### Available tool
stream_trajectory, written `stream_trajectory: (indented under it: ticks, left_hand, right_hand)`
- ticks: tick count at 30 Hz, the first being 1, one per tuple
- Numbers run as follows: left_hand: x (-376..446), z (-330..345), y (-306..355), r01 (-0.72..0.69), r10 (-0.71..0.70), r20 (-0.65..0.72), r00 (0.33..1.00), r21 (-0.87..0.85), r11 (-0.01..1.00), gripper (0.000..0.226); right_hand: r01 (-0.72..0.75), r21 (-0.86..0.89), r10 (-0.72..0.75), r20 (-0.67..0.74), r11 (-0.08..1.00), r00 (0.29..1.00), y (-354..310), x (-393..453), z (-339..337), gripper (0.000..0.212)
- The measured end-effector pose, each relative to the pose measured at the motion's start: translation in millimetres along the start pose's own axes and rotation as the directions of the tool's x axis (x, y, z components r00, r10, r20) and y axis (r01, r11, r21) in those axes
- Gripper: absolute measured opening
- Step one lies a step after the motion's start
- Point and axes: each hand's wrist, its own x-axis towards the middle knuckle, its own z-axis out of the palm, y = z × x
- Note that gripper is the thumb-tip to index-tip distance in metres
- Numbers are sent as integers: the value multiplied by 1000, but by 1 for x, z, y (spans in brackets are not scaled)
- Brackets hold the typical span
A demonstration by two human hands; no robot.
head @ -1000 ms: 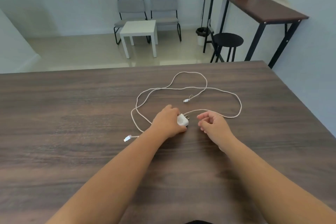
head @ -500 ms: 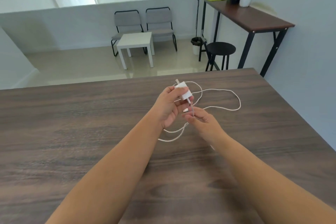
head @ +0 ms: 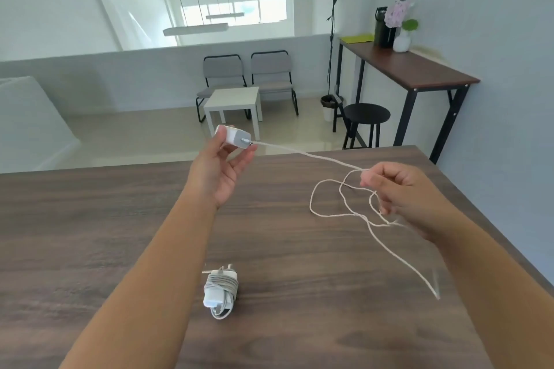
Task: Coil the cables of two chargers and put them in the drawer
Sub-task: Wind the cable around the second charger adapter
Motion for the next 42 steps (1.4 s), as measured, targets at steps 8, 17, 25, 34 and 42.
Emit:
stream_trajectory:
  ticks: [8, 17, 25, 34, 42]
  left_hand:
    - [9, -10, 7, -41, 20, -102, 995, -209, 977, 31]
    - [6, -7, -8, -21, 1, -161, 987, -124, 992, 37]
    - [-38, 43, -43, 45, -52, 43, 998, 143, 989, 44]
    - [-61, 50, -60, 99, -106, 128, 986, 66, 993, 36]
    - [-77, 38, -76, 69, -167, 222, 961, 392, 917, 32]
  right_hand:
    - [-21, -376, -20, -105, 927, 994, 24, -22, -48, 22]
    - [-272, -554, 202, -186, 787, 962, 74, -48, -84, 10]
    - [-54, -489, 264, 370, 870, 891, 34, -40, -1, 95]
    - [-212, 156, 151, 332, 965, 931, 17, -37, 42, 16]
    - [197, -207, -152, 216, 958, 965, -22, -24, 5, 14]
